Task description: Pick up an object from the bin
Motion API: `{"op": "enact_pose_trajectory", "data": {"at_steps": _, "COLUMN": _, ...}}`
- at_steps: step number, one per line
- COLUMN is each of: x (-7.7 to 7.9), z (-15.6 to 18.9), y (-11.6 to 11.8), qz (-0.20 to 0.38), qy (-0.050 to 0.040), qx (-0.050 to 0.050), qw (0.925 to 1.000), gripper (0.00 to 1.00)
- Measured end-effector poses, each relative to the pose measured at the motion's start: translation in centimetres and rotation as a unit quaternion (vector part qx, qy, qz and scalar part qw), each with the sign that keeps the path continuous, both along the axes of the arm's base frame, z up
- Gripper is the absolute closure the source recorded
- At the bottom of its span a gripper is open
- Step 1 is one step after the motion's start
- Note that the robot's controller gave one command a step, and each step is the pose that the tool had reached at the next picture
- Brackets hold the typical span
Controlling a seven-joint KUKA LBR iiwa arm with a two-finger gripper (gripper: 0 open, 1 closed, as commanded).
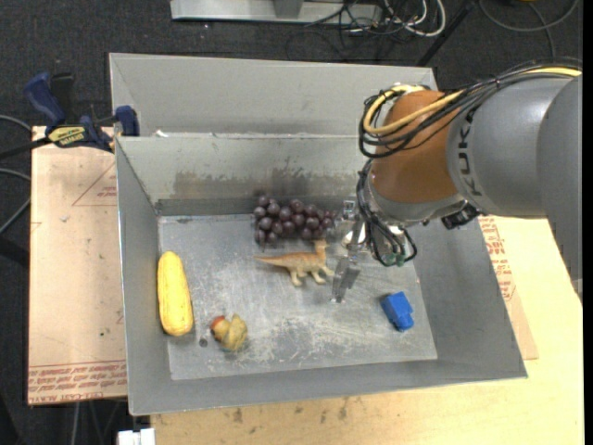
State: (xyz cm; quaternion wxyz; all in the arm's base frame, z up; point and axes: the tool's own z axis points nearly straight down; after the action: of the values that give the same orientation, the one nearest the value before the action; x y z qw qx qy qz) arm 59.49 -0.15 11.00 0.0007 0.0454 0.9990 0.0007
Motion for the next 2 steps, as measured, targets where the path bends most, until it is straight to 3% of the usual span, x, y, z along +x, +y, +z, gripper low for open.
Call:
{"op": "enact_pose_trajectory", "data": {"at_steps": 1, "x": 2.1, "z": -2.5, "y": 2.1, "qz": 0.003, "qy": -0.0036, "qx": -0.002, "qw": 1.0, "gripper": 0.0}}
{"op": "enact_pose_trajectory", "data": {"at_steps": 2, "x": 4.5, "z": -1.4, "y": 2.4, "qz": 0.094, "qy": -0.002, "qx": -0.001, "qw": 0.9956, "gripper": 1.0}}
